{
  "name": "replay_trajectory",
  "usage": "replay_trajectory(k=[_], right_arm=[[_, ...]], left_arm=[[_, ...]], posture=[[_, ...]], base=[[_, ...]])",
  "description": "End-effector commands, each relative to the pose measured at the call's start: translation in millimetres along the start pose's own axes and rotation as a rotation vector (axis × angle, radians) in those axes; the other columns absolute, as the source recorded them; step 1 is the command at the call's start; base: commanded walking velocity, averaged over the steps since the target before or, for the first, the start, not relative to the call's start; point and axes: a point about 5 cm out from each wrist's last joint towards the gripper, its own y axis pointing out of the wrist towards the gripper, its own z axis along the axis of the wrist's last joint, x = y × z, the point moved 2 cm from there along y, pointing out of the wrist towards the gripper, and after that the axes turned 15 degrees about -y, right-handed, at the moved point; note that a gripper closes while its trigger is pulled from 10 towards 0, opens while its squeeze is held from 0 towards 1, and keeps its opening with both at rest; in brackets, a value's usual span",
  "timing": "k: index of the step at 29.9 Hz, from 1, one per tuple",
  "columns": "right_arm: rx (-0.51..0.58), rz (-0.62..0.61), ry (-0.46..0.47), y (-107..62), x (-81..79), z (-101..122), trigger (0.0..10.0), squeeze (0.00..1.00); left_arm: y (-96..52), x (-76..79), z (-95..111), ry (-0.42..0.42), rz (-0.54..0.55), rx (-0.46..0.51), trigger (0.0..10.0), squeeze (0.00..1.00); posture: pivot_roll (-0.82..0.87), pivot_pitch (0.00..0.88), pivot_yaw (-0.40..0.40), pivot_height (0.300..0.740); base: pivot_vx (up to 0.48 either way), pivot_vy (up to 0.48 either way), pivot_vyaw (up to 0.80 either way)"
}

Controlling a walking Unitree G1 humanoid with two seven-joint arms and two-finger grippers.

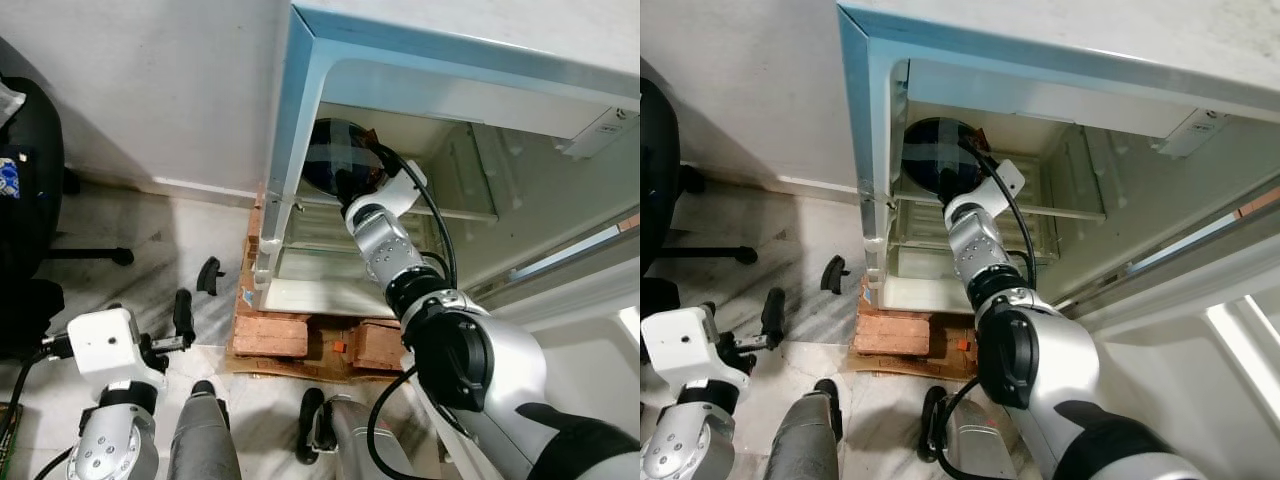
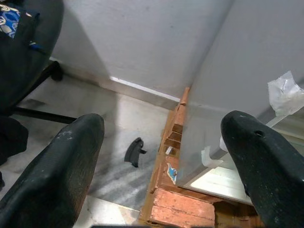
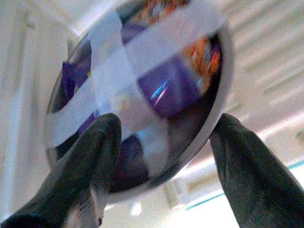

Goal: Restocking fridge

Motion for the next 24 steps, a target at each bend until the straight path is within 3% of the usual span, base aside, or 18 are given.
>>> replay_trajectory(k=[1, 5, 18, 24], right_arm=[[0.023, 0.024, -0.04, -0.5, 9.8, 5, 10.0, 1.0], [0.059, 0.1, -0.113, -2.8, 22.5, 9, 10.0, 1.0], [0.084, 0.115, -0.24, -8.9, 56.2, 18, 10.0, 1.0], [0.141, 0.133, -0.369, -16.2, 70.2, 25, 10.0, 1.0]], left_arm=[[-1.6, -4.5, -7, 0.0, 0.012, -0.031, 10.0, 0.0], [2.8, -3.5, -6, 0.002, 0.003, -0.021, 10.0, 0.0], [18.6, -0.7, -6, 0.001, -0.022, -0.002, 10.0, 0.0], [29.3, -4.1, -5, 0.006, -0.031, 0.011, 10.0, 0.0]], posture=[[0.34, 0.26, -0.185, 0.74], [0.33, 0.242, -0.18, 0.74], [0.29, 0.195, -0.169, 0.74], [0.25, 0.147, -0.154, 0.74]], base=[[0.0, 0.0, 0.0], [0.0, 0.0, 0.0], [0.0, 0.0, 0.0], [0.0, 0.0, 0.0]])
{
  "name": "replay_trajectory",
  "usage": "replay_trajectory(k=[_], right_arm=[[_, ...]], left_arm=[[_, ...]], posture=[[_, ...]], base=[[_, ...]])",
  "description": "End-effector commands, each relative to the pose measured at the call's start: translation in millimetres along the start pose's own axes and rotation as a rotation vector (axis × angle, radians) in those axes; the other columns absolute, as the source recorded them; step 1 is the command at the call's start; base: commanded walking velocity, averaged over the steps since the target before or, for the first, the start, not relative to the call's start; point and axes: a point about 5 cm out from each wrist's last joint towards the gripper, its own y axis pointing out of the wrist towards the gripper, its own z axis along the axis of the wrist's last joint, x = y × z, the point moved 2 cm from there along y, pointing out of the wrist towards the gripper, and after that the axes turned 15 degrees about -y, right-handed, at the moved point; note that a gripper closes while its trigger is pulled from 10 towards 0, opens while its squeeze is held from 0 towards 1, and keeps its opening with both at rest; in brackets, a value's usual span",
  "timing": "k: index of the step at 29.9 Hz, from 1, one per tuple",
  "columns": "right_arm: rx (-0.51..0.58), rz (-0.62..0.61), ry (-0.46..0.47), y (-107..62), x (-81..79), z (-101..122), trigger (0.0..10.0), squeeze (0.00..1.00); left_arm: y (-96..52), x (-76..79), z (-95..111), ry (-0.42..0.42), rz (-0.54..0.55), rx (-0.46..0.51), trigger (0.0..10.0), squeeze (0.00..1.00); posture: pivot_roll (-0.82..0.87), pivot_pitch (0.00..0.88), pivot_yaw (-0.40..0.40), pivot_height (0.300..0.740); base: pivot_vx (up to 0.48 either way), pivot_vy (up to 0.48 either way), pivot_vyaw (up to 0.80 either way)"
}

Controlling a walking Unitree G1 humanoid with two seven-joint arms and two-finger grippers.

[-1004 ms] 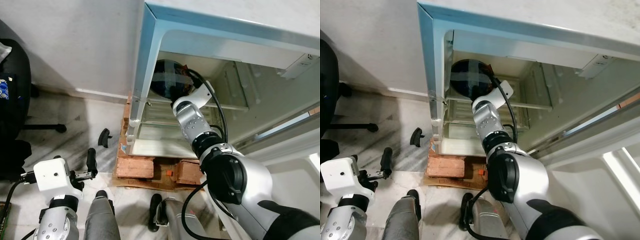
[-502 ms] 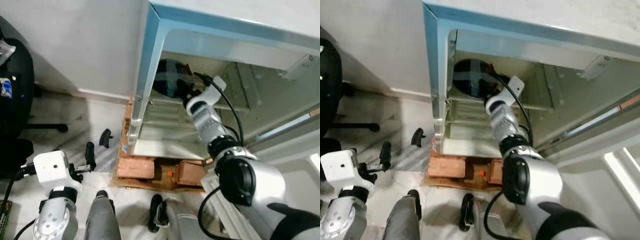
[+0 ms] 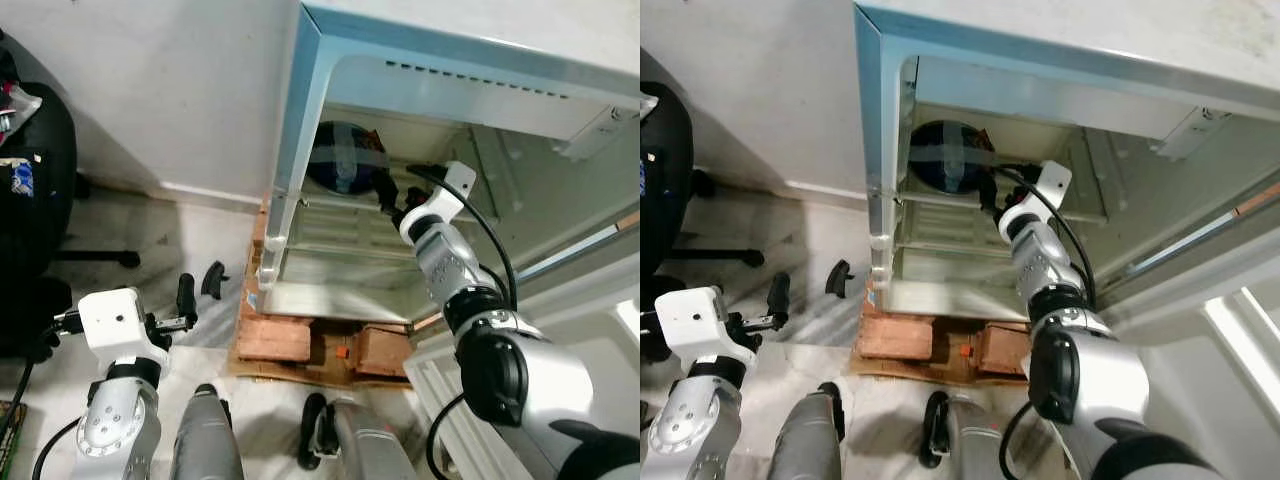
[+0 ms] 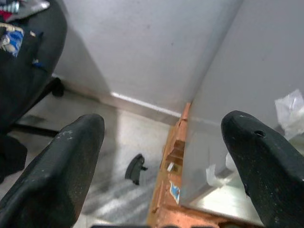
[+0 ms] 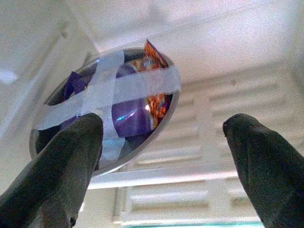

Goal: Restocking fridge

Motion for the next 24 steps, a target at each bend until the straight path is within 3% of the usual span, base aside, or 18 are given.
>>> replay_trajectory(k=[1, 3, 4, 5, 11, 16, 20, 24], right_arm=[[0.029, -0.005, -0.064, -6.5, 10.7, 2, 10.0, 1.0], [0.038, 0.002, -0.105, -8.7, 10.5, 2, 10.0, 1.0], [0.049, 0.016, -0.153, -11.3, 8.9, 1, 10.0, 0.43], [0.088, 0.058, -0.251, -21.6, 6.0, -1, 10.0, 0.0], [0.112, 0.112, -0.316, -50.5, -0.9, -8, 10.0, 0.0], [-0.033, 0.128, -0.345, -79.3, -0.8, -47, 10.0, 0.0], [-0.085, 0.127, -0.386, -88.7, 2.3, -64, 10.0, 0.0], [-0.06, 0.087, -0.376, -97.8, -1.6, -63, 10.0, 0.0]], left_arm=[[0.5, -3.3, -7, 0.002, -0.004, -0.026, 10.0, 0.0], [3.2, -3.3, -8, 0.004, -0.006, -0.026, 10.0, 0.0], [6.5, -3.2, -9, 0.006, -0.01, -0.025, 10.0, 0.0], [13.1, 1.8, -10, 0.004, -0.024, -0.018, 10.0, 0.0], [25.5, 13.6, -19, 0.051, -0.075, -0.043, 10.0, 0.0], [38.5, 24.5, -34, 0.098, -0.159, -0.11, 10.0, 0.0], [45.3, 30.5, -38, 0.12, -0.221, -0.125, 10.0, 0.0], [52.9, 29.9, -40, 0.129, -0.221, -0.115, 10.0, 0.0]], posture=[[0.24, 0.139, -0.151, 0.74], [0.22, 0.123, -0.143, 0.74], [0.21, 0.109, -0.134, 0.74], [0.19, 0.093, -0.121, 0.74], [0.15, 0.038, -0.076, 0.74], [0.11, 0.0, -0.015, 0.74], [0.1, 0.0, 0.004, 0.74], [0.1, 0.0, -0.001, 0.74]], base=[[0.0, 0.0, 0.0], [0.0, 0.0, 0.0], [0.0, 0.0, 0.0], [0.0, 0.0, 0.0], [0.0, 0.0, 0.0], [0.0, 0.0, 0.0], [0.0, 0.0, 0.0], [0.0, 0.0, 0.0]])
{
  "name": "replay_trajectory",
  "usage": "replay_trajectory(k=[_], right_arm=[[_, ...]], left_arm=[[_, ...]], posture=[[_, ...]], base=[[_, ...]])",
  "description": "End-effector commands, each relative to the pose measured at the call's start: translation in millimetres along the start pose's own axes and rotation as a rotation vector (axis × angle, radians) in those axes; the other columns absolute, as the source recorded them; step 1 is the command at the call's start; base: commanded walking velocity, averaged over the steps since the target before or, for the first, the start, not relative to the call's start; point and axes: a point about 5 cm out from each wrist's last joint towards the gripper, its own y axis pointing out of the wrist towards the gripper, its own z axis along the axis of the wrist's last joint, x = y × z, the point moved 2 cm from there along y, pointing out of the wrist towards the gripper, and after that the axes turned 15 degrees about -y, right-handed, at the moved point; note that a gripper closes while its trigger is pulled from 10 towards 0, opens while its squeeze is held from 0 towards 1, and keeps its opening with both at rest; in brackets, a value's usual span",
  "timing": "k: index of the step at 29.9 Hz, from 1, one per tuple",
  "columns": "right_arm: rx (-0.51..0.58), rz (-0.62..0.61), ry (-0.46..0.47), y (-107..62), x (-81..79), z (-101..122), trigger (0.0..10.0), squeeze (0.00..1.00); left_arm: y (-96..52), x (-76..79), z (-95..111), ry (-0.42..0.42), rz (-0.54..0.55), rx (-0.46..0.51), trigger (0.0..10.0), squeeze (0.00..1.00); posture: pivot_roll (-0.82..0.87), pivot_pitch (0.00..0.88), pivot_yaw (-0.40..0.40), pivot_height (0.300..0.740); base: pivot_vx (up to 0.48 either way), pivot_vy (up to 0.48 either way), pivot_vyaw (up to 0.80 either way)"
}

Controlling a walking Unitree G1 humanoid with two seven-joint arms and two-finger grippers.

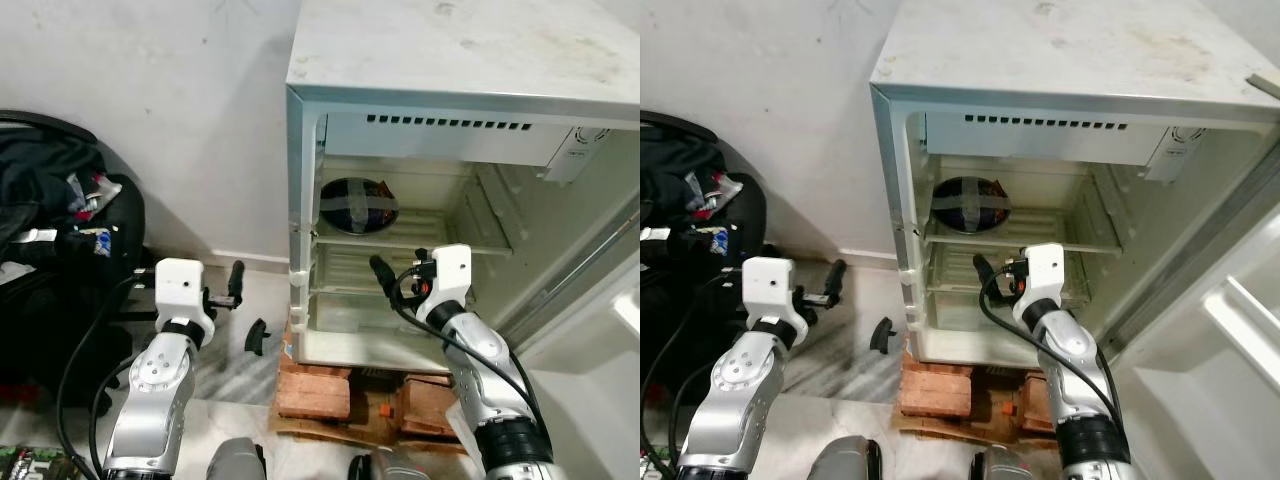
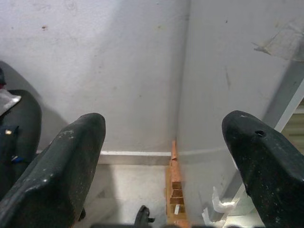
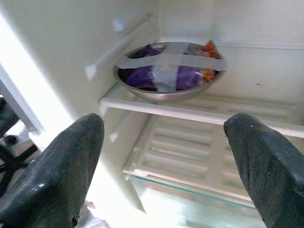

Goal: Restocking fridge

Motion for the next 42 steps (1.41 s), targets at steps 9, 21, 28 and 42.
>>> replay_trajectory(k=[9, 21, 28, 42], right_arm=[[0.048, -0.213, -0.064, -3.1, 17.2, 18, 10.0, 0.0], [0.038, -0.271, -0.001, -4.5, 34.3, 23, 0.0, 0.0], [0.018, -0.281, 0.007, -4.2, 33.9, 21, 10.0, 0.0], [0.007, -0.273, 0.032, -2.6, 28.5, 21, 10.0, 0.0]], left_arm=[[6.3, -5.9, 0, 0.007, 0.04, 0.031, 10.0, 0.0], [4.0, 3.7, -5, -0.002, -0.002, 0.035, 10.0, 0.0], [1.7, 4.2, -3, -0.02, -0.009, 0.048, 10.0, 0.15], [-1.2, 2.2, 1, -0.002, -0.012, 0.067, 3.4, 1.0]], posture=[[0.1, 0.0, -0.027, 0.74], [0.07, 0.0, -0.04, 0.74], [0.08, 0.0, -0.037, 0.74], [0.08, 0.0, -0.028, 0.74]], base=[[-0.057, 0.0, 0.0], [-0.326, 0.0, 0.0], [-0.317, 0.0, 0.0], [0.0, 0.0, 0.0]])
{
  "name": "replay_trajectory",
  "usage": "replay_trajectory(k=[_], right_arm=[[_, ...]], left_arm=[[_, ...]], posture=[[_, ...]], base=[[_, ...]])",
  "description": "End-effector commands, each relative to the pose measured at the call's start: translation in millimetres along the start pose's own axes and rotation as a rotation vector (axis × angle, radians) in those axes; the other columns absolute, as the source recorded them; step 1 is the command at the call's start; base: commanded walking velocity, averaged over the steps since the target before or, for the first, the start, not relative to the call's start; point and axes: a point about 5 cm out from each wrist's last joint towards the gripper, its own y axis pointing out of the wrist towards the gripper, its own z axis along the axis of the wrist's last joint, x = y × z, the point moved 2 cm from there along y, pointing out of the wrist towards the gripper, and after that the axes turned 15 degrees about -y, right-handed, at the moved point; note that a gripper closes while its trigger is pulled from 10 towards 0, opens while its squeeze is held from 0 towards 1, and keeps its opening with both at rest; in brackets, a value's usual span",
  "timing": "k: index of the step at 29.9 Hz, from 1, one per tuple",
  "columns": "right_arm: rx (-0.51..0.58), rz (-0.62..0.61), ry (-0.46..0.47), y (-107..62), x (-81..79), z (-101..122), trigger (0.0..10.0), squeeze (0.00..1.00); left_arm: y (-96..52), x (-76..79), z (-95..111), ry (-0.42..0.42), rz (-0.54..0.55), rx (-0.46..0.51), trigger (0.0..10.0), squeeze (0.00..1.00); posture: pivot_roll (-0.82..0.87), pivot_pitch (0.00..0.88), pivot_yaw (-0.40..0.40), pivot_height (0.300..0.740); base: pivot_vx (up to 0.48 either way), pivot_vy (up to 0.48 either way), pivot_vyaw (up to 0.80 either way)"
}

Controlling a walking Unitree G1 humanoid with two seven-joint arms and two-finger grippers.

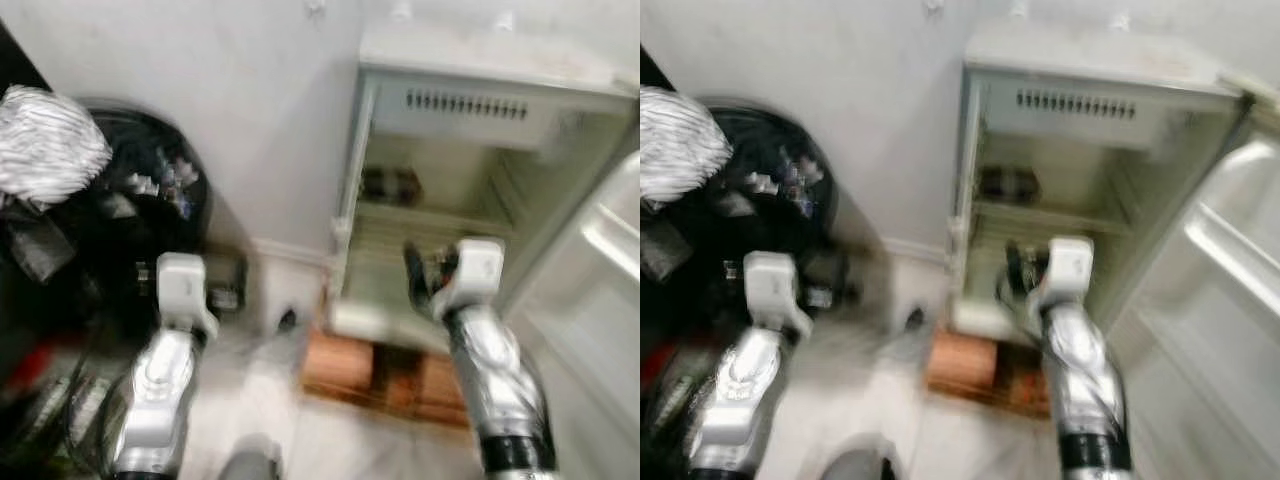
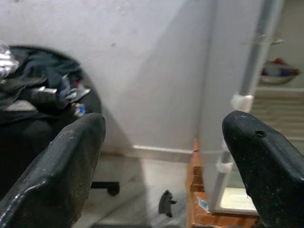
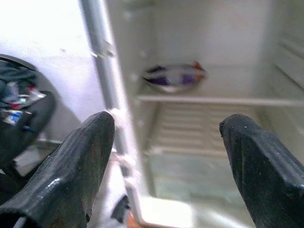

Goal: Restocking fridge

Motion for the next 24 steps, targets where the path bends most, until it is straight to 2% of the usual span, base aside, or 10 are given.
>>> replay_trajectory(k=[1, 2, 4, 5, 10, 11, 12, 13, 16, 24], right_arm=[[0.02, -0.01, 0.001, 3.2, 3.2, 8, 10.0, 0.0], [0.02, -0.011, 0.0, 3.3, 3.4, 8, 10.0, 0.0], [0.018, -0.015, 0.0, 3.9, 4.6, 8, 10.0, 0.0], [0.019, -0.017, -0.001, 4.2, 4.9, 8, 10.0, 0.0], [0.016, -0.027, 0.002, 4.7, 5.2, 8, 10.0, 0.0], [0.017, -0.027, 0.002, 4.8, 5.2, 9, 10.0, 0.0], [0.017, -0.027, 0.001, 4.9, 5.4, 9, 10.0, 0.0], [0.017, -0.028, 0.001, 5.1, 5.5, 9, 10.0, 0.0], [0.015, -0.031, 0.004, 5.3, 6.4, 9, 10.0, 0.0], [0.012, -0.031, 0.005, 5.7, 7.0, 9, 10.0, 0.0]], left_arm=[[3.7, 2.2, 7, 0.009, -0.012, 0.015, 3.4, 1.0], [3.8, 3.1, 6, 0.002, -0.021, 0.009, 9.3, 1.0], [4.4, 3.2, 6, 0.01, -0.017, 0.017, 10.0, 1.0], [4.7, 3.4, 7, 0.008, -0.018, 0.018, 0.0, 1.0], [5.9, -1.7, 8, 0.036, 0.038, 0.031, 0.0, 0.92], [6.4, -0.8, 6, 0.018, 0.021, 0.009, 2.9, 0.01], [6.7, 0.8, 6, -0.008, -0.002, -0.004, 10.0, 0.0], [6.7, 0.6, 7, -0.013, -0.002, 0.002, 10.0, 0.0], [2.7, 4.4, 13, -0.058, -0.055, 0.046, 0.0, 0.0], [-2.6, 7.9, 16, -0.066, -0.101, 0.072, 0.0, 0.0]], posture=[[0.08, 0.0, -0.027, 0.74], [0.08, 0.0, -0.026, 0.74], [0.08, 0.0, -0.026, 0.74], [0.08, 0.0, -0.024, 0.74], [0.08, 0.0, -0.024, 0.74], [0.08, 0.0, -0.024, 0.74], [0.08, 0.0, -0.025, 0.74], [0.08, 0.0, -0.025, 0.74], [0.08, 0.0, -0.028, 0.74], [0.08, 0.0, -0.032, 0.74]], base=[[0.0, 0.0, 0.0], [0.0, 0.0, 0.0], [0.0, 0.0, 0.0], [0.0, 0.0, 0.0], [0.0, 0.0, 0.0], [0.0, 0.0, 0.0], [0.0, 0.0, 0.0], [0.0, 0.0, 0.0], [0.0, 0.0, 0.0], [0.0, 0.0, 0.0]])
